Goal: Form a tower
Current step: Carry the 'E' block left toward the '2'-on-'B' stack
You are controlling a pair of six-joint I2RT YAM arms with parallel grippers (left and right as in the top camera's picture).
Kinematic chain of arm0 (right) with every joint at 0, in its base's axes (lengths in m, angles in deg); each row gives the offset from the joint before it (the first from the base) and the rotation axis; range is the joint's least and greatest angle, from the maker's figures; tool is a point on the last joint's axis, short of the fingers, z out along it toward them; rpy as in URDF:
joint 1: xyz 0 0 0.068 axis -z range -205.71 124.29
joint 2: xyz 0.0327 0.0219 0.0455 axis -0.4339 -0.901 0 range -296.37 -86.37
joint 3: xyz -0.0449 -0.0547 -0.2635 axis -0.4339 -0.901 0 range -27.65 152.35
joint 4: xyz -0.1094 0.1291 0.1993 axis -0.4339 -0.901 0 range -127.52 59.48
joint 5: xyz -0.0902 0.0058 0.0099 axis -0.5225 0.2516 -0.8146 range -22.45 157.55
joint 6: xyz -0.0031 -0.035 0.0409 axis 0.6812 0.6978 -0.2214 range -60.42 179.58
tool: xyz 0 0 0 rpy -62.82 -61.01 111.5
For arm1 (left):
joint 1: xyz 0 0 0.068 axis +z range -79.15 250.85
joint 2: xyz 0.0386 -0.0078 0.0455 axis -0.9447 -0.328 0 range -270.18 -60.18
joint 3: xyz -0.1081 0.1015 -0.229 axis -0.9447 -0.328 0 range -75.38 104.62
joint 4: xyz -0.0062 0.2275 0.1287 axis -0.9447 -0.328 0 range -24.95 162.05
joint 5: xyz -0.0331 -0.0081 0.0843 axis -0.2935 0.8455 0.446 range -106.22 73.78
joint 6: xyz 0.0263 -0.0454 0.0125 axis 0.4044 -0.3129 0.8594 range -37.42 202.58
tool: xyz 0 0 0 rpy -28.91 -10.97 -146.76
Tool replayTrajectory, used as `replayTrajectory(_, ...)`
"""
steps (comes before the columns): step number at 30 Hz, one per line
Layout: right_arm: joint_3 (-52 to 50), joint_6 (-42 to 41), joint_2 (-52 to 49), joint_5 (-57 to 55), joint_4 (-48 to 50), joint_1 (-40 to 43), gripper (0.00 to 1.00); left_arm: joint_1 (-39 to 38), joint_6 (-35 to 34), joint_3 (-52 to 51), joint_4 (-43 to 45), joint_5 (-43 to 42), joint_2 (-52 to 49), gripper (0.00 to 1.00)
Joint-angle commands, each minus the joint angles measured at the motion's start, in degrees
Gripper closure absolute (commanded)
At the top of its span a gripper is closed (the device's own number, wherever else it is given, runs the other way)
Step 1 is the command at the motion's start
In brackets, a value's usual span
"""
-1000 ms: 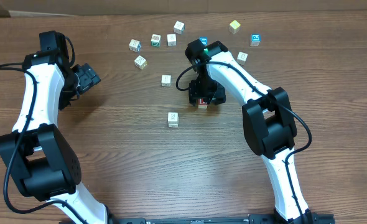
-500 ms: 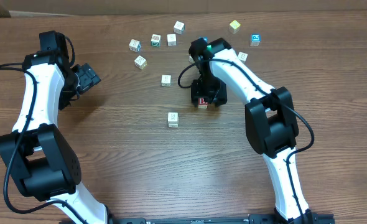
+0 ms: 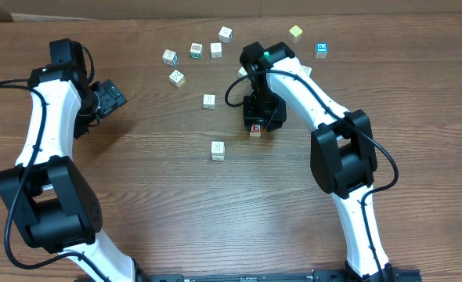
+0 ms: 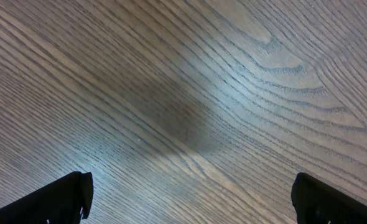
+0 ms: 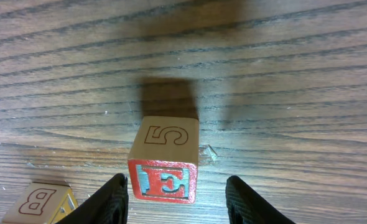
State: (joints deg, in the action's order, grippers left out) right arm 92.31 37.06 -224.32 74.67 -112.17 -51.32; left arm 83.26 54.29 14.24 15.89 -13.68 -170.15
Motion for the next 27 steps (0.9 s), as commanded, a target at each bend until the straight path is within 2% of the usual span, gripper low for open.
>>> replayTrajectory(1, -0.17, -0.22, 0.59, 0.04, 1.42, -0.83, 0.51, -0.15, 0.63, 0.48, -0.13, -0.04, -0.28, 0.01)
replayTrajectory(10, -1.53, -0.46, 0.57, -4.11, 2.34, -1.70, 0.53, -0.15, 0.63, 0.48, -0.13, -0.04, -0.28, 0.00)
replayTrajectory(12, -1.53, -0.48, 0.57, -4.52, 2.43, -1.66, 0.57, -0.15, 0.63, 0.48, -0.13, -0.04, -0.28, 0.00)
replayTrajectory(15, -1.53, -0.46, 0.57, -4.68, 2.54, -1.66, 0.67, -0.15, 0.63, 0.48, -0.13, -0.04, -0.28, 0.01)
replayTrajectory(21, -0.74, -0.44, 0.59, -4.42, 1.84, -1.66, 0.72, -0.15, 0.63, 0.48, -0.13, -0.04, -0.28, 0.00)
replayTrajectory(25, 4.92, -0.44, 0.59, -4.44, -3.37, -1.66, 0.72, -0.15, 0.63, 0.48, -0.13, -0.04, -0.28, 0.00)
replayTrajectory(27, 11.39, -0.46, 0.59, -4.39, -8.63, -1.79, 0.76, -0.15, 0.63, 0.48, -0.13, -0.04, -0.28, 0.00)
